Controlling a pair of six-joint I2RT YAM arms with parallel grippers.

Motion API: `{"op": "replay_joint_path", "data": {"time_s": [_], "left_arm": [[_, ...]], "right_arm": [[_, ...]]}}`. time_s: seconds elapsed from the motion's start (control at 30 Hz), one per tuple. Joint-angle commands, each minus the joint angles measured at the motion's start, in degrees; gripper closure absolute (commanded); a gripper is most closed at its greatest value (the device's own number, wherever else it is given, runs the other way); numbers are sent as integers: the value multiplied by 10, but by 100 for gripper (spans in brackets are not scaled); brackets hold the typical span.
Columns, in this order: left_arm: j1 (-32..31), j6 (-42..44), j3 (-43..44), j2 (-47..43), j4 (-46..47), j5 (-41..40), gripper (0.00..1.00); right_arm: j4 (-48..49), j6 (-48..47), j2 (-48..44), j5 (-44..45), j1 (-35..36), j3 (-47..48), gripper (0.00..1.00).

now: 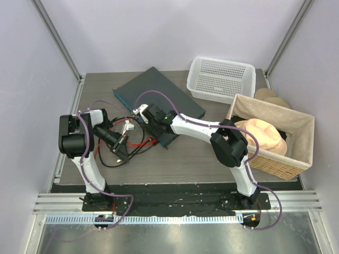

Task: Pull the plug from the switch port
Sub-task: Pull the connector from the switch port.

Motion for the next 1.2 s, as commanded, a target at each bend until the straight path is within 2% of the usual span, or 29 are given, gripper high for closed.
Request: {"op": "replay_joint_path", "data": {"time_s": [0.0, 1.17], "left_arm": [[2, 0, 6, -5, -7, -3, 100], [2, 3, -9, 6, -4, -21, 100]], "right_arm": [[21, 4, 7, 17, -1, 24, 44], [22, -18, 56, 58, 17, 19, 48]]}}
